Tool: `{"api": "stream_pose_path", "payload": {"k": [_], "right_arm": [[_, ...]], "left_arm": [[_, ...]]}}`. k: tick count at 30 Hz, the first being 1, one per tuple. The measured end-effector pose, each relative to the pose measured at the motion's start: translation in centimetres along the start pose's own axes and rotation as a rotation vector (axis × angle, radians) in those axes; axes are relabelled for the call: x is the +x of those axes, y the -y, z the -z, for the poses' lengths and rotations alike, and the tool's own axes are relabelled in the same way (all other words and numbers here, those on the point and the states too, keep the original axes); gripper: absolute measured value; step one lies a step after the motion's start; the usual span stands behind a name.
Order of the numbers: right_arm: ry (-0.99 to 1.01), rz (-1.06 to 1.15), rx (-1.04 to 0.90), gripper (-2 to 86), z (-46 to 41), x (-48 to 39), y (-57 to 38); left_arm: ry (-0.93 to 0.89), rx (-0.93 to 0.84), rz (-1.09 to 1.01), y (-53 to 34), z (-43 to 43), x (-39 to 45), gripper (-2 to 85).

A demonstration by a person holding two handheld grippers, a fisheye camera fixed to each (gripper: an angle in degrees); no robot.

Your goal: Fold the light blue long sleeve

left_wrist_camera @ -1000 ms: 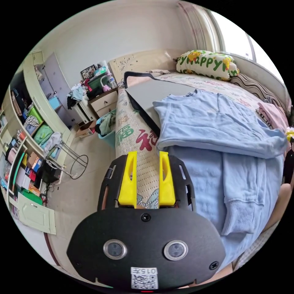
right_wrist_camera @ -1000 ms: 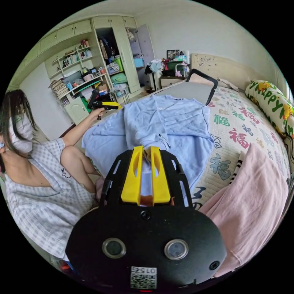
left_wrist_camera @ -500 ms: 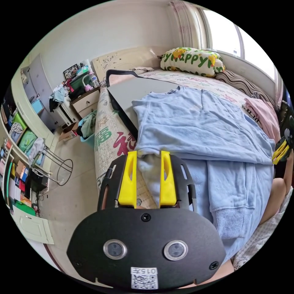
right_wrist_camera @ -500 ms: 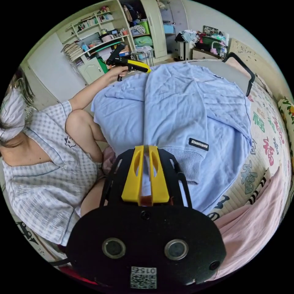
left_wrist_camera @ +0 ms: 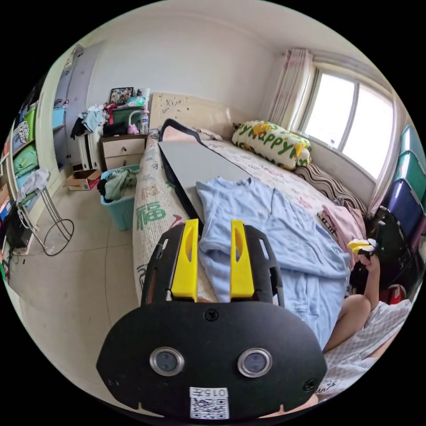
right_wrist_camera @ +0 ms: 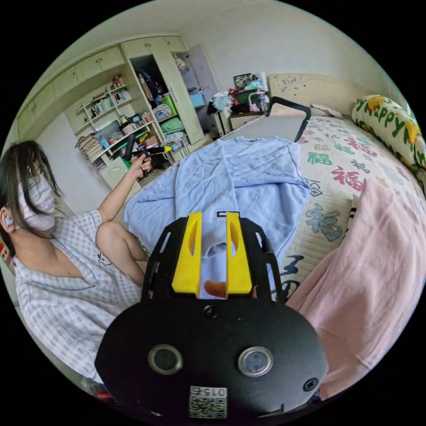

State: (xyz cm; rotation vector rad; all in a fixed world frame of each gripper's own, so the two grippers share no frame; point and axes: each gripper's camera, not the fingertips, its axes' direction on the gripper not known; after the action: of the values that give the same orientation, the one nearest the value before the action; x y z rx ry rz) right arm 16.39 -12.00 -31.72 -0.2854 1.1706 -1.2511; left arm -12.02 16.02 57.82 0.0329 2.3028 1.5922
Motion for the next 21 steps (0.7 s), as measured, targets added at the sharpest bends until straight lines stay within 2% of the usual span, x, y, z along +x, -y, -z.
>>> {"api": "stream_pose_path", "payload": {"k": [3, 7, 16, 18, 21], "right_arm": [[-0.071, -0.093, -0.023, 9.2, -1.7, 2.5, 0.0], [-0.003, -0.087, -0.125, 9.2, -4.6, 3.7, 0.4], [-0.01, -0.048, -0.16, 7.9, -6.2, 4.6, 0.4], [-0.025, -0.034, -0.168, 7.5, -6.4, 4.6, 0.6], [-0.035, -0.018, -0.165, 6.6, -6.5, 4.8, 0.6]], "left_arm": [[0.025, 0.008, -0.034, 3.3, -1.9, 1.7, 10.9], [0.11, -0.141, -0.133, 9.2, -9.1, 4.9, 9.8], [0.186, -0.388, -0.075, 16.2, -23.0, 5.1, 12.4], [0.239, -0.458, -0.08, 16.1, -24.9, 4.6, 11.7], [0.188, -0.419, -0.083, 15.9, -24.7, 3.7, 5.7]]}}
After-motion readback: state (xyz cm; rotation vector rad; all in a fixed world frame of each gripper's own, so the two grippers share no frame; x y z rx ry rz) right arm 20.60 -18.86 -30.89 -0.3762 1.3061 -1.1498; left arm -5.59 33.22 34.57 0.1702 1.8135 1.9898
